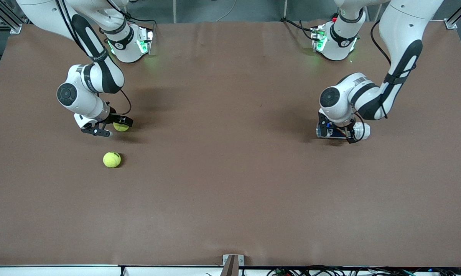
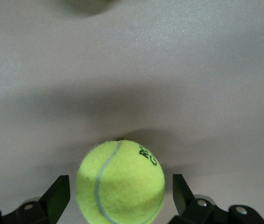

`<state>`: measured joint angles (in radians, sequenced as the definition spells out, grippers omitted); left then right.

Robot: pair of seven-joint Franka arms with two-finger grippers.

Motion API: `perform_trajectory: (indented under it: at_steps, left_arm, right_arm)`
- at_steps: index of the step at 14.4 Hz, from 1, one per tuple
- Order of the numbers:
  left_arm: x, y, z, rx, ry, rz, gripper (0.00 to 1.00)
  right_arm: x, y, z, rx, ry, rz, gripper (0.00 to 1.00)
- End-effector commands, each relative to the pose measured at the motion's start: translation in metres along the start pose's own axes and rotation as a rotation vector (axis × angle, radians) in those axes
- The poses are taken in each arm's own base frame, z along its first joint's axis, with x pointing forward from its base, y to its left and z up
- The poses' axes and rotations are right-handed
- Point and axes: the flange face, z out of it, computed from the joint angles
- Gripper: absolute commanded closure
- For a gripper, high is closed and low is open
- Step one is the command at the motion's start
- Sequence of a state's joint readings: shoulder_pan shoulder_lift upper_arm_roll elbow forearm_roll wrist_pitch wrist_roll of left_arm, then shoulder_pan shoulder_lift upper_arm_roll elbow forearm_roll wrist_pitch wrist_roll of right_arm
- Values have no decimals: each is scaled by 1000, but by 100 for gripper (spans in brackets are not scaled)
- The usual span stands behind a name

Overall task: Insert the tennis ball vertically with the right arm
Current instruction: 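Grasp the can with the left gripper while the right gripper grasps a ball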

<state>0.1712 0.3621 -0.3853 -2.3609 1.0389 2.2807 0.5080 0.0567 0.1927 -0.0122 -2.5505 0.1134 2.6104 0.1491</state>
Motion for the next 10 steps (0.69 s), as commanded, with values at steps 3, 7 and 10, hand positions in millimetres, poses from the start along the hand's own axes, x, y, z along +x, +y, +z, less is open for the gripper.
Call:
perform_trajectory:
  at_steps: [3,7,10]
  left_arm:
    - [9,1,-1,18,16,41,21]
    - [17,3,1,15,21,58,34]
    - [24,0,-9,33,32,66,38]
  right_arm:
    - [0,-6,-3,6,-7,9,61]
    - [21,-13,-34,10,-78,11,91]
    - [38,-16,-67,18,-104,13,95]
